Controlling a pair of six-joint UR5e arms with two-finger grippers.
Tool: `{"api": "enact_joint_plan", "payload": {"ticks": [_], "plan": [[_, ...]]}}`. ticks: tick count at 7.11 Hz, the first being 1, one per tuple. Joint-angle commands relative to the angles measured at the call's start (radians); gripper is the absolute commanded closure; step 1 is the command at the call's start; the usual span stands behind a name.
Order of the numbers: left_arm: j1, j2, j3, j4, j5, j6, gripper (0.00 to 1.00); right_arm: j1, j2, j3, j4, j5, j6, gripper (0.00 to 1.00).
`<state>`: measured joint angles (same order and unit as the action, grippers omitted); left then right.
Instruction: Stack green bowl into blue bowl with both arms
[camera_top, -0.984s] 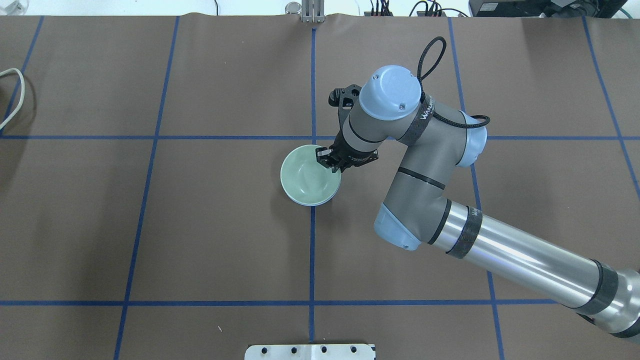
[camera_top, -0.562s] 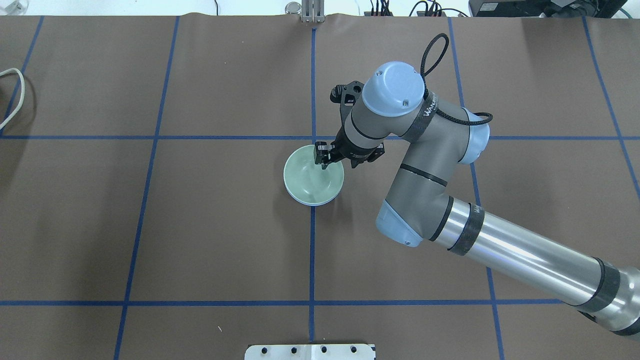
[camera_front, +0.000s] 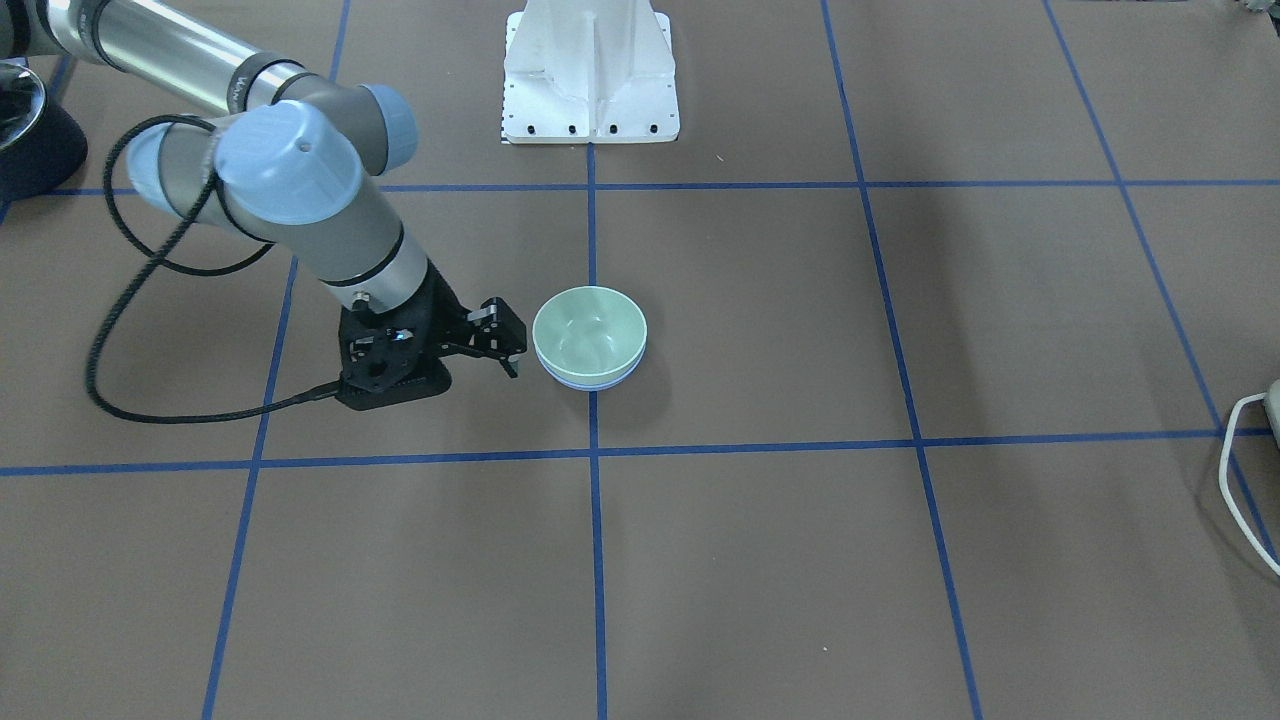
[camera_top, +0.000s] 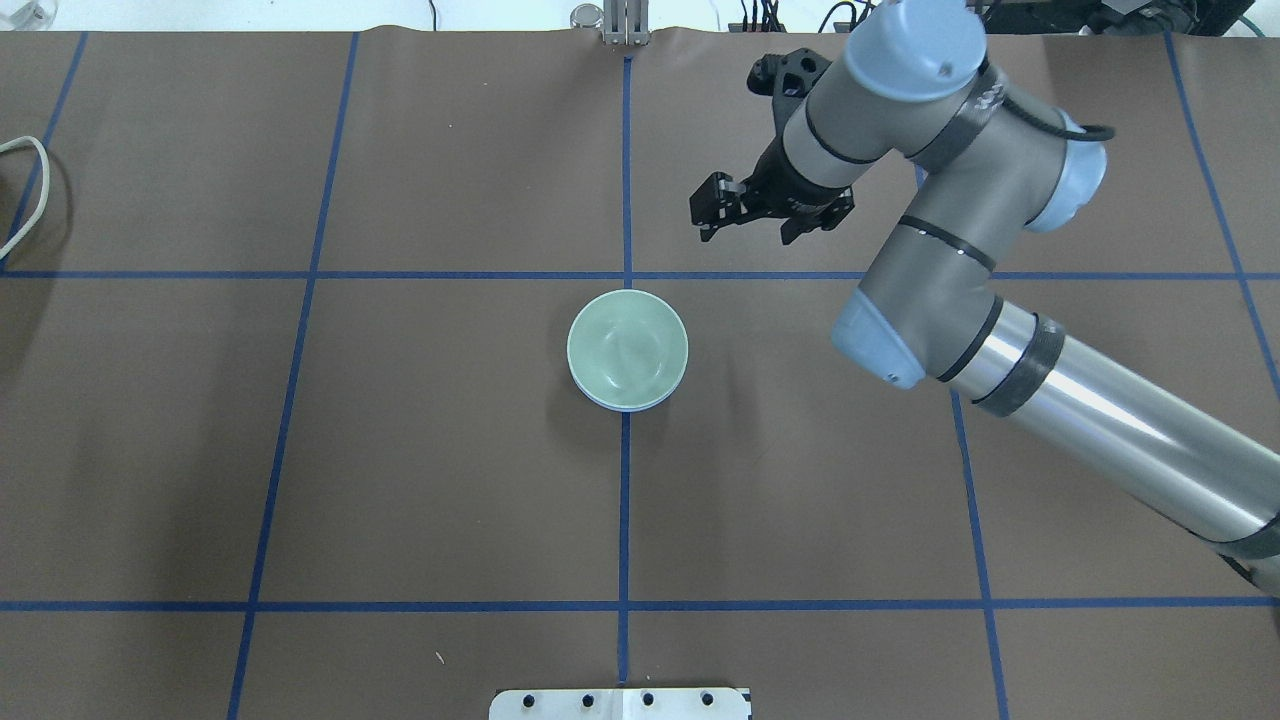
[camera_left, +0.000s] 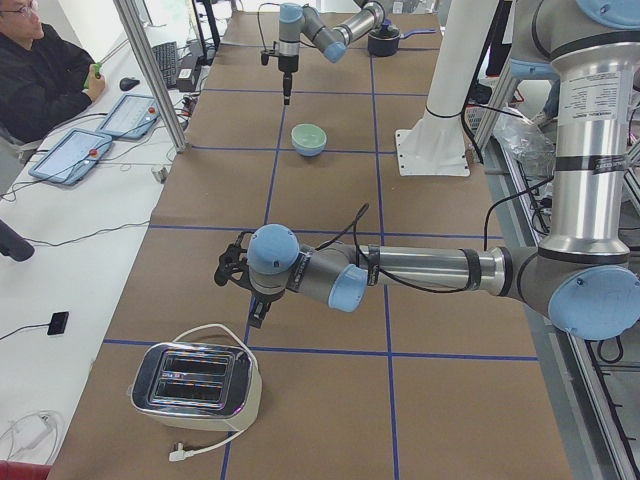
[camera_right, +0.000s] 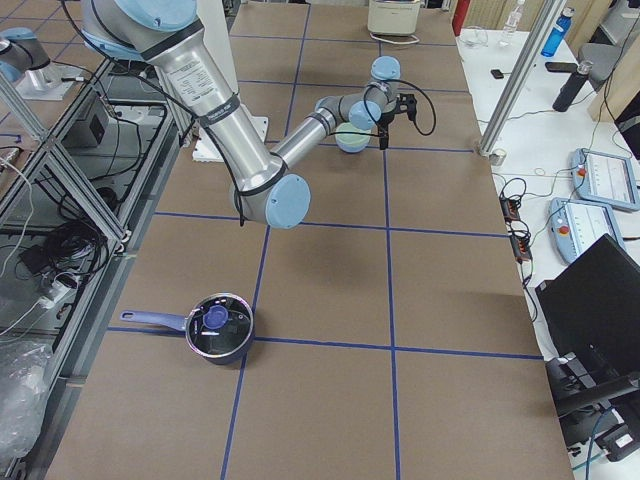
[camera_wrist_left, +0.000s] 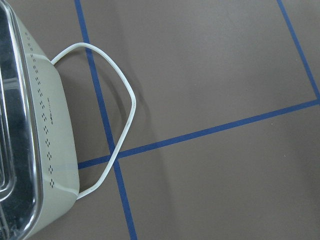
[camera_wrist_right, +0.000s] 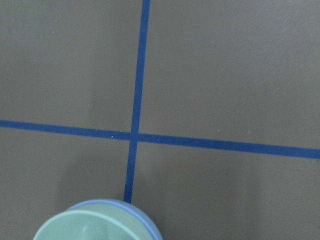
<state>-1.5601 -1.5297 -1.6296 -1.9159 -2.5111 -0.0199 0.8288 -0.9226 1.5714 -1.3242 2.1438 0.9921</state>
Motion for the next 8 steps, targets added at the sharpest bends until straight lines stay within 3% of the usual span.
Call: {"api": "enact_joint_plan", "payload": {"ticks": [1,4,8], "plan": [[0.0,-0.003,-0.001,0.0,0.0,0.0,0.02,0.166,-0.117,0.044,-0.01,0.097,-0.169,0.0],[0.0,-0.006,-0.003,0.0,0.003,0.0,0.02,0.333,-0.298,0.068,-0.007,0.186,-0.402,0.0],[0.0,-0.01,-0.01,0.0,0.002,0.0,0.02,0.435,-0.479,0.079,0.003,0.218,-0.523,0.0]]}}
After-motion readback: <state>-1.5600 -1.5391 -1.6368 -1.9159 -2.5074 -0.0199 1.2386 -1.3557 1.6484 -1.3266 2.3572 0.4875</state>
